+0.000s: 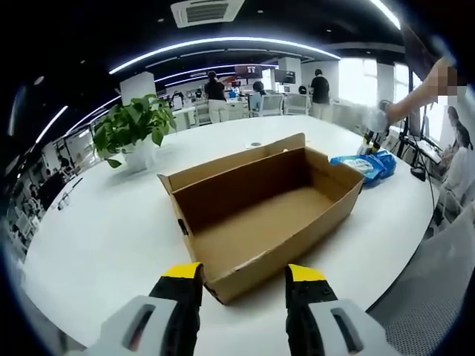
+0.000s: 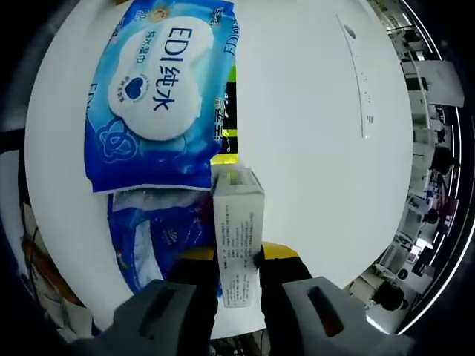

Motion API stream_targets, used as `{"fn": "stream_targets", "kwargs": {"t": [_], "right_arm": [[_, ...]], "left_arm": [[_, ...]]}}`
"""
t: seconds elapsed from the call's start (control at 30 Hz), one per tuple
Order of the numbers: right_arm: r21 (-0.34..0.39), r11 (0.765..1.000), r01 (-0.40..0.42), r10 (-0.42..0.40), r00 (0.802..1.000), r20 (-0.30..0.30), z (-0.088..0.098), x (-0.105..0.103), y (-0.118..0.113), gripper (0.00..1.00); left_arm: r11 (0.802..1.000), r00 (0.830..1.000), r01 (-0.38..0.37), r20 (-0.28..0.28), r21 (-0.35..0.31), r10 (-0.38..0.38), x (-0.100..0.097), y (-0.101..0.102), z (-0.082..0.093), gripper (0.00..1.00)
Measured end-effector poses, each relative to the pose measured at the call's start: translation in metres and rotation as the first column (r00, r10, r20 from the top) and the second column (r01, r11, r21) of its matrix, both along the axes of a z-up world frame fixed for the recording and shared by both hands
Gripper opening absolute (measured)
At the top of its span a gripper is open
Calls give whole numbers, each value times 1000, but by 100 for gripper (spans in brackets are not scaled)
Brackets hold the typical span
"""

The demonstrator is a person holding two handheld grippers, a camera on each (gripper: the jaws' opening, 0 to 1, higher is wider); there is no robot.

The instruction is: Operate the shoe box by opening the lid, removing the specified soft item, and placing it in the target area until the item is outside and the box remains undamaged.

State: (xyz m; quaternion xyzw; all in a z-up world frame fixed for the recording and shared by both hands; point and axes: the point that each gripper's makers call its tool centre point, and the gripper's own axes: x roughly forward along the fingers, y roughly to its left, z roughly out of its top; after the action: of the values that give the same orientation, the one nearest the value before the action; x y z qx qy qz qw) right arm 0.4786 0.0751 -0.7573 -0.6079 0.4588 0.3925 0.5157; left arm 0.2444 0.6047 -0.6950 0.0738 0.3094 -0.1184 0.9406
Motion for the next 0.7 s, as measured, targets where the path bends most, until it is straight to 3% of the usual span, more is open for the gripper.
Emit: {"fn": "stream_targets", "kwargs": {"t": [0.2, 0.7], "right_arm": [[5, 1000, 22, -22, 1000, -4, -1, 2, -1, 18], [147, 976, 159, -171, 983, 72, 37, -8, 7, 22]], "left_arm": [[1000, 1000, -1, -1, -2, 1, 0, 0, 0, 45], [999, 1000, 28, 14, -33, -28, -1, -7, 4, 45]]}}
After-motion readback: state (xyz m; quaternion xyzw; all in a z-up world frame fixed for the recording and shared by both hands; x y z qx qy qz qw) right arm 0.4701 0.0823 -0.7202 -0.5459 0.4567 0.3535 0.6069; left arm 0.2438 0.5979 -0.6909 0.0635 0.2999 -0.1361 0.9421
